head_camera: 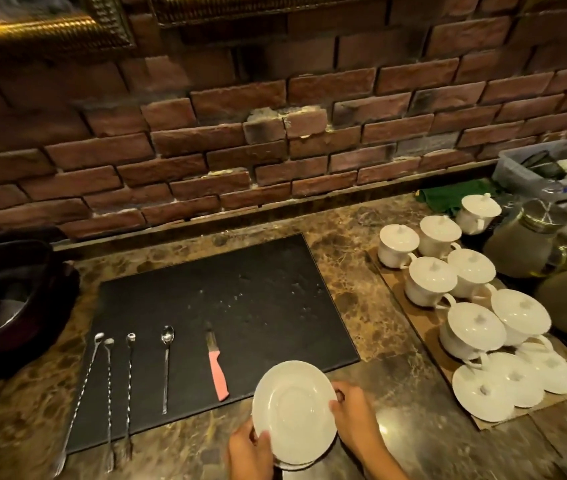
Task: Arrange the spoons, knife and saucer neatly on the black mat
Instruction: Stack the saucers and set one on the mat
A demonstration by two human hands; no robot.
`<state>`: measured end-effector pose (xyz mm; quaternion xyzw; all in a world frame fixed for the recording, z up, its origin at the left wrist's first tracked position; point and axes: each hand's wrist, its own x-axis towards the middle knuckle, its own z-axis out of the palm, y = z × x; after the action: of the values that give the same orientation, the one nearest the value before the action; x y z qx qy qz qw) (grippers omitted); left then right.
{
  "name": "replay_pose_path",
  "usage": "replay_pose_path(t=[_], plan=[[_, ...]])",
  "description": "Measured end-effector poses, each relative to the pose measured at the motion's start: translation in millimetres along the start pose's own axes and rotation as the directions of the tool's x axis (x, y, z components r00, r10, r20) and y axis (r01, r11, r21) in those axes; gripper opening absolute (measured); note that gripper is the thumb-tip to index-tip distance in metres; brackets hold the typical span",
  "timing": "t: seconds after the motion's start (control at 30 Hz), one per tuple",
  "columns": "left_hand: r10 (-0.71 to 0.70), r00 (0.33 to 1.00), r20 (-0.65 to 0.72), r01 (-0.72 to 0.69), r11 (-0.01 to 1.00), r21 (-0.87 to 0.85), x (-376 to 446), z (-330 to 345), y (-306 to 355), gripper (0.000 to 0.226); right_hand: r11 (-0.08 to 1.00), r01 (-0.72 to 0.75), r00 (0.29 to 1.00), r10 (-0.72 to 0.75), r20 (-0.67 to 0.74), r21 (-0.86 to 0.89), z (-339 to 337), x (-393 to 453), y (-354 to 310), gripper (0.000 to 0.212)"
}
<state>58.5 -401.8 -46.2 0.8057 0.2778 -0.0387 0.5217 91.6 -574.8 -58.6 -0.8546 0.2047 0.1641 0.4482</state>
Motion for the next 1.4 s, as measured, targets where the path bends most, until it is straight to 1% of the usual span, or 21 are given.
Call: replay_pose_path(t=[0.1, 0.2, 0.33, 0.43, 0.53, 0.63, 0.73, 0.8, 0.83, 0.87, 0.93, 1.0, 1.03, 1.1, 1.17, 1.27, 1.4], plan=[[-0.035, 0.999, -0.012, 0.035, 0.999, 0.008, 4.7, 1.0, 2.8, 0.03, 1.0, 0.004, 1.0, -0.004, -0.009, -0.027, 1.0, 4.9, -2.9, 0.036], [-0.065, 0.996, -0.056, 0.067, 0.997, 0.035, 8.5, 5.0, -5.2, 0.031, 0.999, 0.015, 1.0, -0.014, 0.016, -0.035, 0.2, 8.9, -2.3, 0.035], [-0.102, 0.993, -0.06, 0.106, 0.993, 0.06, 12.2, 3.2, -15.3, 0.035, 0.999, 0.022, 0.998, -0.02, 0.053, -0.028, 1.5, 11.3, -0.2, 0.033], [-0.123, 0.992, -0.036, 0.126, 0.986, 0.109, 14.3, -0.8, -18.6, 0.034, 0.999, 0.033, 0.996, -0.033, 0.082, -0.009, 3.8, 12.1, -0.6, 0.033], [-0.178, 0.984, -0.015, 0.179, 0.975, 0.131, 17.2, -0.7, -24.1, 0.034, 0.999, 0.042, 0.994, -0.04, 0.097, -0.019, 3.9, 15.1, 1.4, 0.029], [-0.228, 0.974, 0.018, 0.225, 0.969, 0.107, 16.6, -0.3, -23.5, 0.034, 0.999, 0.012, 0.993, -0.006, 0.116, -0.049, 6.7, 16.0, 6.4, 0.025], [-0.259, 0.964, 0.067, 0.257, 0.966, 0.039, 14.8, -1.7, -12.3, 0.039, 0.995, -0.026, 0.986, 0.041, 0.161, -0.095, 12.4, 18.0, 10.6, 0.031], [-0.235, 0.969, 0.08, 0.236, 0.972, 0.0, 14.8, -3.2, -8.0, 0.052, 0.992, -0.001, 0.987, 0.021, 0.16, -0.129, 13.7, 21.3, 12.7, 0.034], [-0.225, 0.971, 0.083, 0.226, 0.974, -0.008, 15.3, -3.3, -5.6, 0.053, 0.991, 0.011, 0.99, 0.008, 0.144, -0.132, 11.8, 22.5, 12.3, 0.035], [-0.222, 0.97, 0.095, 0.224, 0.975, -0.011, 16.6, -2.8, -2.0, 0.049, 0.993, 0.021, 0.992, -0.007, 0.125, -0.114, 9.3, 24.2, 11.1, 0.034], [-0.198, 0.973, 0.122, 0.2, 0.98, -0.009, 24.4, 1.0, 10.7, 0.033, 1.0, 0.022, 0.994, -0.022, 0.109, -0.002, 0.4, 32.1, 5.6, 0.033], [-0.148, 0.98, 0.133, 0.145, 0.989, 0.033, 41.2, 10.5, 20.8, 0.05, 0.995, -0.001, 0.996, -0.008, 0.088, 0.097, -10.2, 46.4, -2.7, 0.036], [-0.127, 0.981, 0.144, 0.121, 0.991, 0.053, 49.6, 16.5, 28.8, 0.05, 0.994, 0.014, 0.997, -0.021, 0.069, 0.107, -15.2, 56.0, -6.7, 0.033], [-0.086, 0.984, 0.158, 0.076, 0.995, 0.072, 66.6, 27.6, 46.2, 0.038, 0.994, 0.059, 0.998, -0.062, 0.022, 0.096, -23.6, 75.8, -16.9, 0.028], [-0.062, 0.985, 0.163, 0.047, 0.994, 0.098, 86.1, 38.5, 59.2, 0.025, 0.991, 0.068, 0.998, -0.069, 0.003, 0.111, -29.7, 93.3, -28.7, 0.03], [-0.07, 0.982, 0.177, 0.044, 0.988, 0.146, 110.2, 48.9, 70.2, 0.023, 0.99, 0.079, 0.997, -0.077, -0.021, 0.116, -33.1, 112.5, -44.1, 0.039], [-0.1, 0.977, 0.191, 0.07, 0.985, 0.159, 124.2, 53.5, 66.8, 0.024, 0.998, 0.03, 0.999, -0.029, -0.028, 0.053, -26.7, 126.0, -45.8, 0.035]])
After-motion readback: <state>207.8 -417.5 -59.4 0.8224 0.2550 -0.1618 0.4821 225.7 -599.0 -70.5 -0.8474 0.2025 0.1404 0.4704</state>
